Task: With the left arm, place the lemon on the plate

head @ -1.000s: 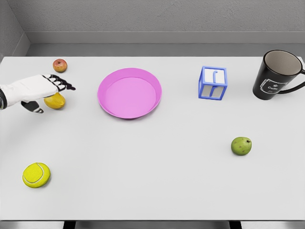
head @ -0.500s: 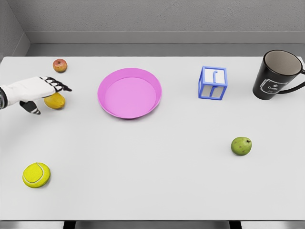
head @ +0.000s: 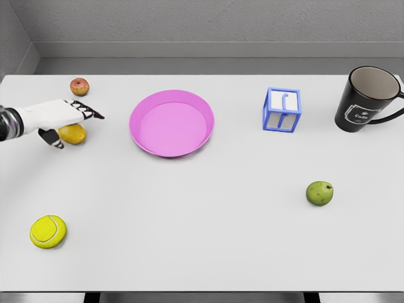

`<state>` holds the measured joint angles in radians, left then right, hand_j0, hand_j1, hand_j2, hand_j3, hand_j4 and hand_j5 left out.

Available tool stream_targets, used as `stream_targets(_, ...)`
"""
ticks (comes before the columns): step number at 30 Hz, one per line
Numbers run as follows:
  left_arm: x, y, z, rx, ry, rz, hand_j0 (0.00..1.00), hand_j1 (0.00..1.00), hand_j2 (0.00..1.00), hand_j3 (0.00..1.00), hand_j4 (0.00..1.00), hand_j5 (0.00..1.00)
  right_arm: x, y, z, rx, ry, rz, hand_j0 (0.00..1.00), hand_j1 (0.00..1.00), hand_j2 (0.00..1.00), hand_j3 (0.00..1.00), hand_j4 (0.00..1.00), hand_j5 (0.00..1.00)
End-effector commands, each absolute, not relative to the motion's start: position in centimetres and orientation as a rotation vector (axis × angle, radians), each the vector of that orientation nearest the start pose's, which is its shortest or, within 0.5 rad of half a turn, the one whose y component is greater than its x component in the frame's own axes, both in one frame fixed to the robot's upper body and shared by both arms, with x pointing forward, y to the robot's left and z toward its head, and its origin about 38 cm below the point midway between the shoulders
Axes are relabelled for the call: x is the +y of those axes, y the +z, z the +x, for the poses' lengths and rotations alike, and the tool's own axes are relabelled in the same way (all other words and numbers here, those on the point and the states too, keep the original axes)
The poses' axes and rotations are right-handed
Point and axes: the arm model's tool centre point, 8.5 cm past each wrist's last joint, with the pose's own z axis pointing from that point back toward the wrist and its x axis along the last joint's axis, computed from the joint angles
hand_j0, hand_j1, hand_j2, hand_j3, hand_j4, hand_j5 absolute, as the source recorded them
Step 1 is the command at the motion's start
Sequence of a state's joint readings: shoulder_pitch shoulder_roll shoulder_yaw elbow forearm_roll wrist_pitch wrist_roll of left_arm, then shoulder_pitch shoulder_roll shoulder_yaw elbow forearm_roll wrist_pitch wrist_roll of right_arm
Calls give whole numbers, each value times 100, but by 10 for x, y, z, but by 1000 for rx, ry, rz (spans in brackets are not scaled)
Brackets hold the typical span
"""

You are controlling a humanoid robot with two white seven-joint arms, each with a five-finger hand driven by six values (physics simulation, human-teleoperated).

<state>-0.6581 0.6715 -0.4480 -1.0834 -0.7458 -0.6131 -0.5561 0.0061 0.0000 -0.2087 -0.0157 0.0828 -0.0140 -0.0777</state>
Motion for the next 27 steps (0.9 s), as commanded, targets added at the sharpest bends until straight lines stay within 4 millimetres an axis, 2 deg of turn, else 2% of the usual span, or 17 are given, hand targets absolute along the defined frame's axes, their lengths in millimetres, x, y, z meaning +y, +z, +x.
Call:
stream_targets(1, 373, 159, 479, -1038, -1986, 583, 100, 100, 100, 100, 100, 100, -279, -261, 2, -24, -126, -167, 100, 100, 100, 100, 100, 100)
stream_targets(5, 368, 155, 480, -1018, -2015, 578, 100, 100, 100, 100, 100, 100, -279, -261, 2, -24, -126, -167, 100, 100, 100, 100, 100, 100)
stream_targets(9, 365, 156, 481, -1009, -2030, 589, 75, 75, 75, 75, 75, 75, -279, -261, 2, -23, -126, -169, 100, 100, 100, 100, 100, 100)
stream_targets(11, 365, 156, 481, -1008, -2031, 586, 68, 68, 68, 68, 68, 68, -279, -261, 2, -24, -126, -167, 100, 100, 100, 100, 100, 100)
stream_targets(14, 361, 156, 482, -1020, -2032, 583, 68, 68, 68, 68, 68, 68, -280, -261, 2, -25, -126, -169, 100, 100, 100, 100, 100, 100)
stream_targets(18, 358, 154, 481, -1018, -2043, 576, 60, 60, 60, 60, 60, 60, -279, -261, 2, -25, -126, -167, 100, 100, 100, 100, 100, 100)
stream_targets(20, 356, 153, 481, -1014, -2051, 571, 52, 52, 52, 52, 52, 52, -279, -261, 2, -25, -126, -167, 100, 100, 100, 100, 100, 100)
stream_targets(27, 357, 154, 481, -1012, -2051, 574, 46, 46, 46, 46, 46, 46, -280, -261, 2, -25, -126, -169, 100, 100, 100, 100, 100, 100)
